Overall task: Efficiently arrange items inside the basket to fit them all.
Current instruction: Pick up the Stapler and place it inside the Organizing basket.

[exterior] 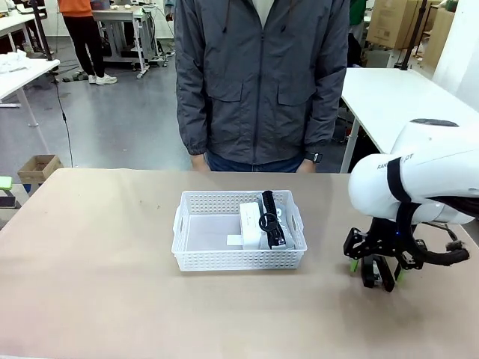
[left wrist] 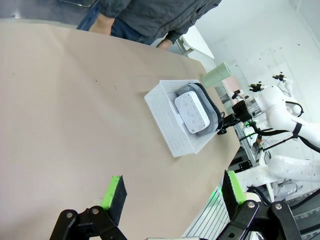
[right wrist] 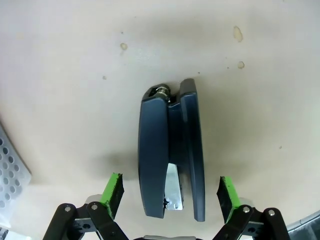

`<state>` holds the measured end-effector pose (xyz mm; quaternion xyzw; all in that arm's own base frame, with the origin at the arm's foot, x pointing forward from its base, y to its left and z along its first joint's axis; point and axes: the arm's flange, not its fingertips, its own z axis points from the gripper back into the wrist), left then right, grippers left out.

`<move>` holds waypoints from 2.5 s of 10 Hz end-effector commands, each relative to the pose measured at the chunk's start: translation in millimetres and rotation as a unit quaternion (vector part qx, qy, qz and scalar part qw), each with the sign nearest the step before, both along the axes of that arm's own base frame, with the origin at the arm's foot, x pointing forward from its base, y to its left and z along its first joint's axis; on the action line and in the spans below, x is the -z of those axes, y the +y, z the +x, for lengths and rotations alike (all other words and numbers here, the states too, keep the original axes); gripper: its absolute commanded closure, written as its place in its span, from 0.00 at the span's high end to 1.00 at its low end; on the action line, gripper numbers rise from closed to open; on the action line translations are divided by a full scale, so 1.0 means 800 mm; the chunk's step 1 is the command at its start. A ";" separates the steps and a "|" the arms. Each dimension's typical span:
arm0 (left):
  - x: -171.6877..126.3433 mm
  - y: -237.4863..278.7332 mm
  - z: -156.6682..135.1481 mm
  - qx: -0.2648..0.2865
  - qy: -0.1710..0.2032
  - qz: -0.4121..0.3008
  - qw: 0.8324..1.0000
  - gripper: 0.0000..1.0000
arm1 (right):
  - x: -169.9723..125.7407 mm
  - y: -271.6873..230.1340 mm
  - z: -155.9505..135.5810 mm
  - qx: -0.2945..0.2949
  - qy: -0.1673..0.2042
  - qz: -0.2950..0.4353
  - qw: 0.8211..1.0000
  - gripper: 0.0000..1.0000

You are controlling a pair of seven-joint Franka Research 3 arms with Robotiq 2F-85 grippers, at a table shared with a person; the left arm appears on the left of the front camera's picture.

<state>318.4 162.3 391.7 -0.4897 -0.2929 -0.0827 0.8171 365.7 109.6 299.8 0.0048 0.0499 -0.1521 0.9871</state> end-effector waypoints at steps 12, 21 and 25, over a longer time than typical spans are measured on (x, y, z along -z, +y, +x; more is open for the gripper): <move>-0.004 0.000 -0.003 0.001 0.005 -0.006 1.000 1.00 | 0.011 0.002 0.011 -0.019 -0.015 -0.029 0.999 0.13; -0.004 0.000 -0.003 0.001 0.005 -0.006 1.000 1.00 | -0.102 -0.017 -0.052 -0.214 -0.069 0.020 0.974 0.00; -0.004 0.000 -0.003 0.001 0.005 -0.006 1.000 1.00 | -0.144 -0.036 -0.108 -0.546 -0.139 0.190 0.804 0.00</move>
